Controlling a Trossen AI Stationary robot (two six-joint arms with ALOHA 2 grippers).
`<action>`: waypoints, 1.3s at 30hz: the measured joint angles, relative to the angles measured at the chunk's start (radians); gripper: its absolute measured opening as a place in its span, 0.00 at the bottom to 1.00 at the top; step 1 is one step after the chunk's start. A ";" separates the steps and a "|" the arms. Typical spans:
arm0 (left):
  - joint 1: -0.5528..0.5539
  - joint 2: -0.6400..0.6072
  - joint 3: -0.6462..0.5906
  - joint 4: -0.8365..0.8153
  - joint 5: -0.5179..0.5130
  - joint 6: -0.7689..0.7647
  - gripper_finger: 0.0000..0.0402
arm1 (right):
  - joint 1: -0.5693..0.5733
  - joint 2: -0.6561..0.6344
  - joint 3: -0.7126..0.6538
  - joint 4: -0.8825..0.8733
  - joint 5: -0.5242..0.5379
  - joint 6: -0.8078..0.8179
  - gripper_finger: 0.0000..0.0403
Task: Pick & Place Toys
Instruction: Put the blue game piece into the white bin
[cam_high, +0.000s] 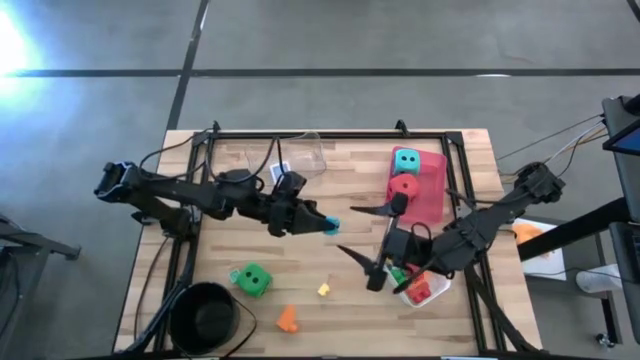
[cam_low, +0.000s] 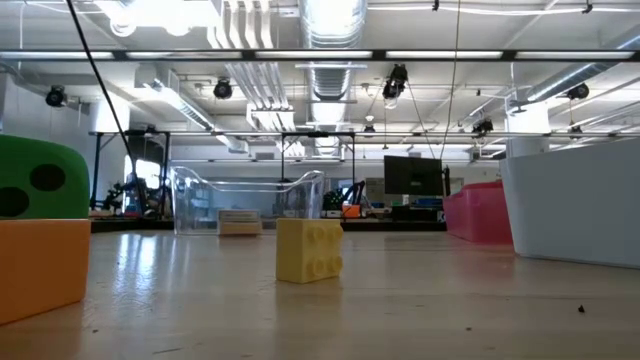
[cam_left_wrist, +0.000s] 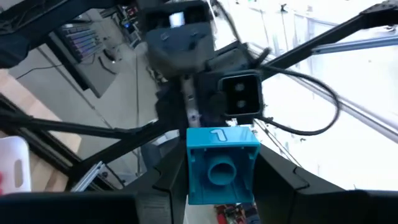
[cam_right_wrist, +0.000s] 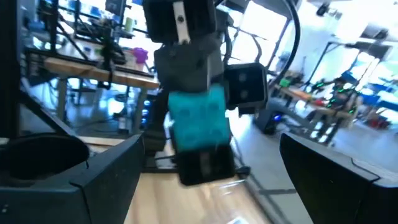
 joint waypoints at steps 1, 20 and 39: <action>0.000 0.001 0.000 -0.005 0.000 0.000 0.33 | -0.004 0.011 0.012 0.000 0.001 -0.016 0.92; 0.011 0.034 0.000 0.046 0.000 -0.034 0.33 | -0.050 0.086 0.115 -0.046 -0.083 -0.004 0.66; 0.010 0.034 0.000 0.047 0.024 -0.059 0.38 | -0.065 0.086 0.115 -0.061 -0.080 -0.042 0.33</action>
